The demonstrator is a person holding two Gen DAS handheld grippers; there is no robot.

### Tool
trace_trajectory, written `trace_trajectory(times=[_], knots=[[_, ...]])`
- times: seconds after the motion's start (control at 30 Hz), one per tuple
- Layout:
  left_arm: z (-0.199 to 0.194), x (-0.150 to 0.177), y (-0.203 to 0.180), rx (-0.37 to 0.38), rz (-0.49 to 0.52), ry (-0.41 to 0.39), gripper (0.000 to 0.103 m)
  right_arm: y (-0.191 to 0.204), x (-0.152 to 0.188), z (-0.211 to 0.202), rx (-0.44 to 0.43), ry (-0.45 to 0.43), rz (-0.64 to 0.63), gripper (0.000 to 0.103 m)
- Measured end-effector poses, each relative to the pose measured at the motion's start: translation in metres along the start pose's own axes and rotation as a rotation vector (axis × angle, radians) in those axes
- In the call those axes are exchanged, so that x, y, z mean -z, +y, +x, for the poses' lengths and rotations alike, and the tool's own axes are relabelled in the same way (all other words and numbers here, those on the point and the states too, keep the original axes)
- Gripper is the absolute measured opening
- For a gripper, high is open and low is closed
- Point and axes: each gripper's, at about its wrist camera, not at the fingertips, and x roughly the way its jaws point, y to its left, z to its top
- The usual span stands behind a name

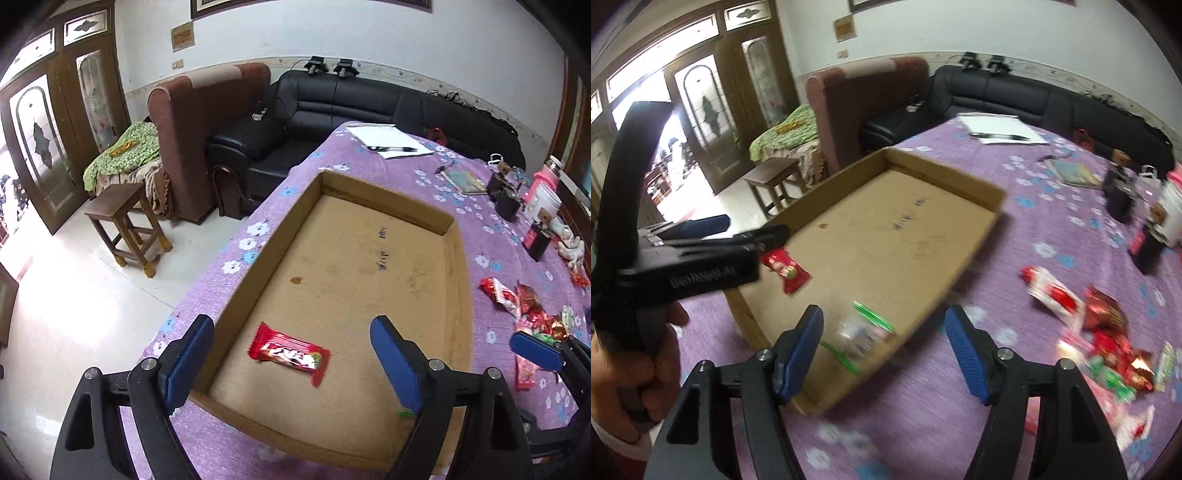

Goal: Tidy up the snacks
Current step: 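Open both grippers to drop the snacks into the cardboard box, then grasp a pink Melody candy packet with the left gripper while the right grasps the white-and-red snack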

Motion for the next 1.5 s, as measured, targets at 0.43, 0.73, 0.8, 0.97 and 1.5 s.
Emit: trace_trajectory(times=[0.43,0.73,0.8,0.97,1.5], knots=[[-0.022,0.032,-0.138,0.194,0.241,0.013,0.093,-0.134,0.099,-0.09,0.279,0.008,0.226,0.086],[-0.01,0.053,-0.212,0.232,0.352,0.055,0.093,-0.182,0.133,-0.111,0.366,0.005,0.294,0.086],[-0.004,0.056,-0.22,0.232,0.358,0.068,0.093,-0.189,0.136,-0.109,0.37,0.008,0.301,0.086],[0.01,0.06,-0.235,0.239,0.361,0.092,0.093,-0.204,0.136,-0.094,0.354,0.024,0.31,0.086],[0.045,0.054,-0.256,0.199,0.395,0.142,0.094,-0.222,0.12,-0.054,0.337,0.093,0.255,0.086]])
